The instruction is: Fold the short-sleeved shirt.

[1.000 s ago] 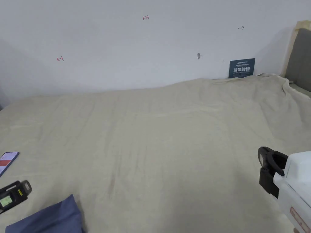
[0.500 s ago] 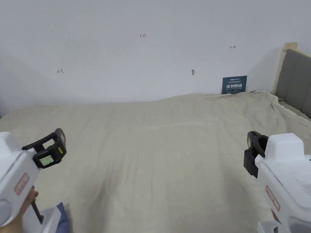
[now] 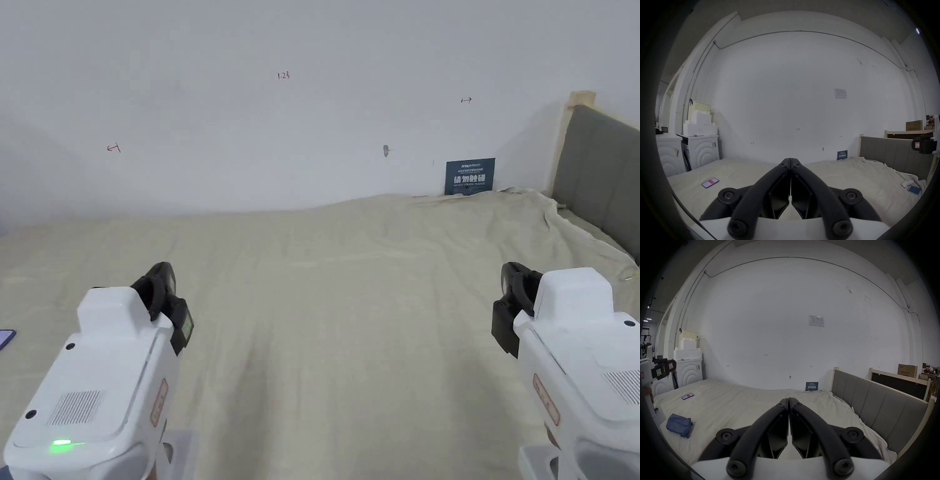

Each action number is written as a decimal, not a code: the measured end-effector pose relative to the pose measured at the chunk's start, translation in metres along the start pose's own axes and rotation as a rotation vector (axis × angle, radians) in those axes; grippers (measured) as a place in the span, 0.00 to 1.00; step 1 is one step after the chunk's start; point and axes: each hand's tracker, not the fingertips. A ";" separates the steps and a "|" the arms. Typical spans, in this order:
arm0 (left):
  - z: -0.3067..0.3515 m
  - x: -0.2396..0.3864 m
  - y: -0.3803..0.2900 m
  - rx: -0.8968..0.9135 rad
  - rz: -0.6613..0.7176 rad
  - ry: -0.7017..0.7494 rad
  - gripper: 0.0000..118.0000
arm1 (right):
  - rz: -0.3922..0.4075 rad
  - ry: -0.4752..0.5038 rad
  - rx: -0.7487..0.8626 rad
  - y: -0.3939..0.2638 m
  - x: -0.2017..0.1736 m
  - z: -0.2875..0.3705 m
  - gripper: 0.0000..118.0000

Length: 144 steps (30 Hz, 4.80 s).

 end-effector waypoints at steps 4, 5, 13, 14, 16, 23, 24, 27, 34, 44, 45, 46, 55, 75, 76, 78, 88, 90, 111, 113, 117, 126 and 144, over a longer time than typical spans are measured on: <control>0.003 0.007 -0.006 -0.020 -0.004 -0.016 0.00 | 0.003 0.000 -0.002 -0.001 0.000 0.001 0.00; 0.003 0.007 -0.007 -0.022 0.000 -0.021 0.00 | 0.003 -0.003 -0.001 -0.001 -0.001 0.002 0.00; 0.004 0.014 -0.013 -0.026 -0.010 -0.029 0.00 | 0.009 -0.002 0.002 0.001 -0.006 0.007 0.00; 0.005 0.016 -0.012 -0.025 -0.007 -0.033 0.00 | 0.008 -0.002 0.002 0.001 -0.006 0.007 0.00; 0.005 0.016 -0.014 -0.027 -0.004 -0.035 0.00 | 0.010 0.000 0.001 0.003 -0.008 0.008 0.00; 0.005 0.019 -0.018 -0.029 -0.014 -0.042 0.00 | 0.013 0.001 0.005 0.005 -0.011 0.011 0.00; 0.004 0.019 -0.018 -0.033 -0.011 -0.043 0.00 | 0.012 0.002 0.005 0.005 -0.011 0.011 0.00; 0.005 0.019 -0.019 -0.032 -0.007 -0.044 0.00 | 0.009 0.002 0.005 0.006 -0.012 0.012 0.00; 0.007 0.020 -0.019 -0.030 -0.004 -0.051 0.00 | 0.015 0.005 0.008 0.007 -0.012 0.014 0.00; 0.007 0.020 -0.019 -0.026 -0.006 -0.049 0.00 | 0.011 0.003 0.010 0.007 -0.010 0.015 0.00; 0.007 0.020 -0.019 -0.026 -0.004 -0.049 0.00 | 0.011 0.003 0.010 0.007 -0.010 0.015 0.00; 0.008 0.019 -0.019 -0.027 -0.002 -0.049 0.00 | 0.014 0.002 0.010 0.007 -0.010 0.015 0.00; 0.008 0.020 -0.020 -0.026 -0.010 -0.047 0.00 | 0.011 0.003 0.006 0.004 -0.008 0.013 0.00; 0.010 0.018 -0.021 -0.027 -0.013 -0.044 0.00 | 0.024 0.005 0.013 0.006 -0.008 0.016 0.00; 0.010 0.018 -0.021 -0.027 -0.013 -0.043 0.00 | 0.024 0.005 0.014 0.006 -0.009 0.016 0.00; 0.010 0.017 -0.022 -0.027 -0.017 -0.043 0.00 | 0.026 0.005 0.016 0.007 -0.009 0.016 0.00; 0.010 0.016 -0.023 -0.027 -0.014 -0.032 0.00 | 0.023 -0.002 0.019 0.008 -0.010 0.017 0.00; 0.010 0.015 -0.023 -0.027 -0.008 -0.028 0.02 | 0.022 0.002 0.017 0.008 -0.010 0.017 0.04; 0.015 0.014 -0.022 0.018 -0.017 -0.024 1.00 | 0.007 -0.016 0.062 0.008 -0.010 0.017 1.00; 0.015 0.014 -0.022 0.020 -0.018 -0.023 1.00 | 0.008 -0.018 0.062 0.007 -0.009 0.016 1.00; 0.016 0.016 -0.021 0.021 -0.026 -0.022 1.00 | 0.004 -0.020 0.062 0.006 -0.008 0.017 1.00; 0.016 0.016 -0.020 0.025 -0.034 -0.015 1.00 | 0.015 -0.030 0.069 0.006 -0.010 0.019 1.00; 0.016 0.015 -0.021 0.024 -0.031 -0.012 1.00 | 0.014 -0.032 0.071 0.007 -0.010 0.022 1.00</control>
